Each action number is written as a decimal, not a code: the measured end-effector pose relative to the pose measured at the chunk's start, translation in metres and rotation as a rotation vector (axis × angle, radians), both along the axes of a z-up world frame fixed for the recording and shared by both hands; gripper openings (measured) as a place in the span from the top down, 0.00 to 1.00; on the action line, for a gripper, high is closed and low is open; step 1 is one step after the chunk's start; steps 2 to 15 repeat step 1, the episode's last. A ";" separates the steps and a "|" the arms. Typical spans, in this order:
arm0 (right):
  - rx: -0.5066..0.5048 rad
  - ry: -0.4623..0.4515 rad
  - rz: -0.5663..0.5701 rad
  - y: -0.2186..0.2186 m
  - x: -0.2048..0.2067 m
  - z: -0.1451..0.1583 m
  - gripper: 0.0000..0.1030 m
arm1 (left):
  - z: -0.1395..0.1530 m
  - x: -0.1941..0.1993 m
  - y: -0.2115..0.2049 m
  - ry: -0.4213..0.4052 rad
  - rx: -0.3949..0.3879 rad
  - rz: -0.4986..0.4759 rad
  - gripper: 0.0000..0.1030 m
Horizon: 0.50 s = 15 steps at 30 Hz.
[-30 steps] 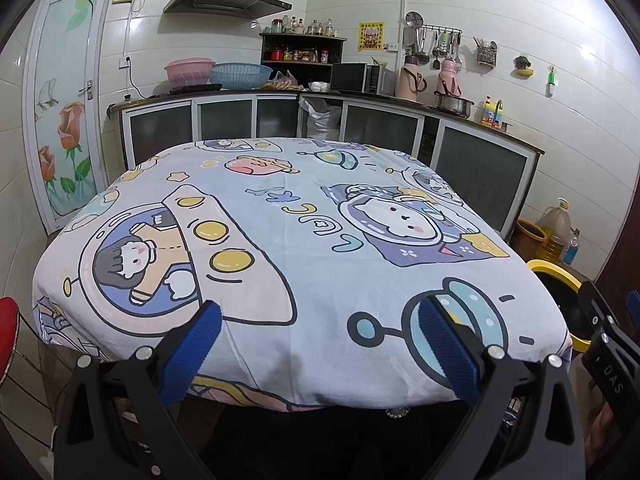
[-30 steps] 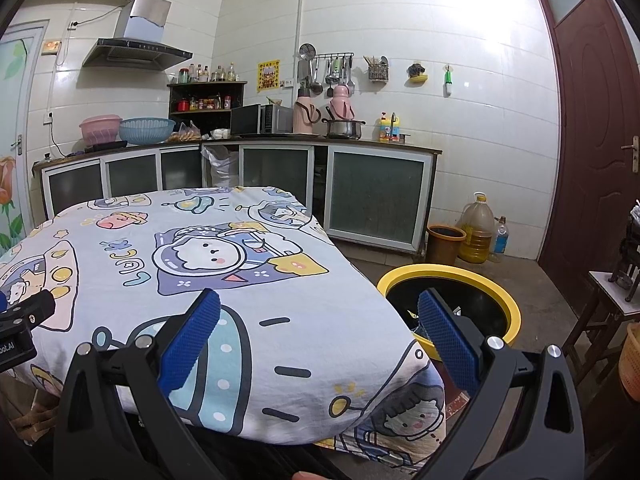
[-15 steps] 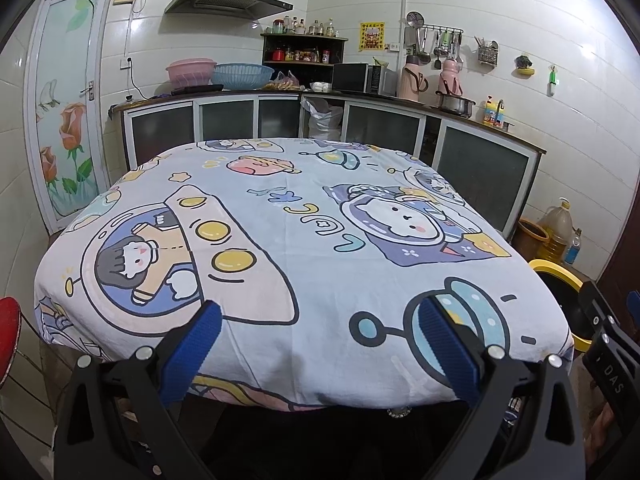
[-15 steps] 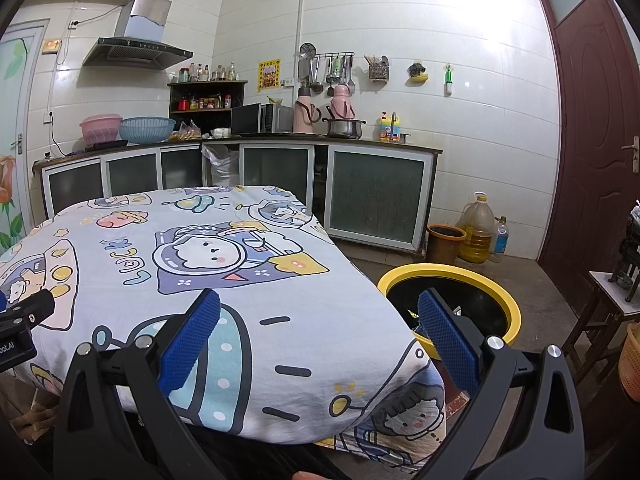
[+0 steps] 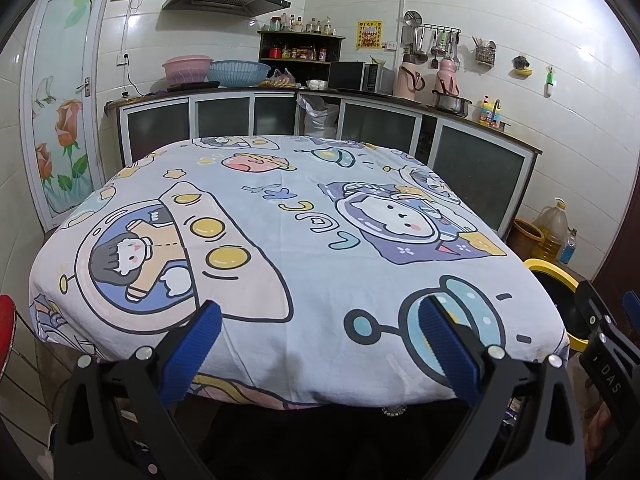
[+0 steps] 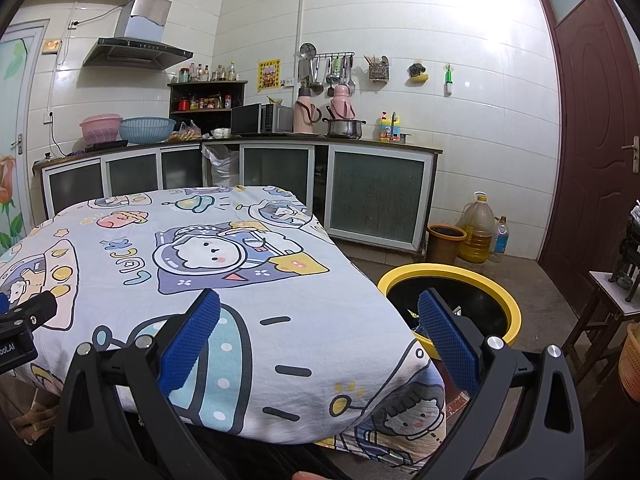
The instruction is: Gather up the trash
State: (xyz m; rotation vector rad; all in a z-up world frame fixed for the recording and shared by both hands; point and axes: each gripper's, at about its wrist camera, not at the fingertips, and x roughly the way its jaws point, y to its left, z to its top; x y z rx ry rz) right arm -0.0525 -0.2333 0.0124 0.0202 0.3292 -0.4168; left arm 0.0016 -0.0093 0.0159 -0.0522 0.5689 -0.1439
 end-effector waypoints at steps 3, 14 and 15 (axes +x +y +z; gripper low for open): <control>0.000 0.000 0.000 0.000 0.000 0.000 0.08 | 0.000 0.000 0.000 0.000 0.000 0.000 0.08; 0.000 0.000 0.000 0.000 0.000 0.000 0.08 | 0.000 0.000 0.000 0.000 0.000 0.000 0.08; 0.000 0.000 0.000 0.000 0.000 0.000 0.08 | 0.000 0.000 0.000 0.000 0.000 0.000 0.08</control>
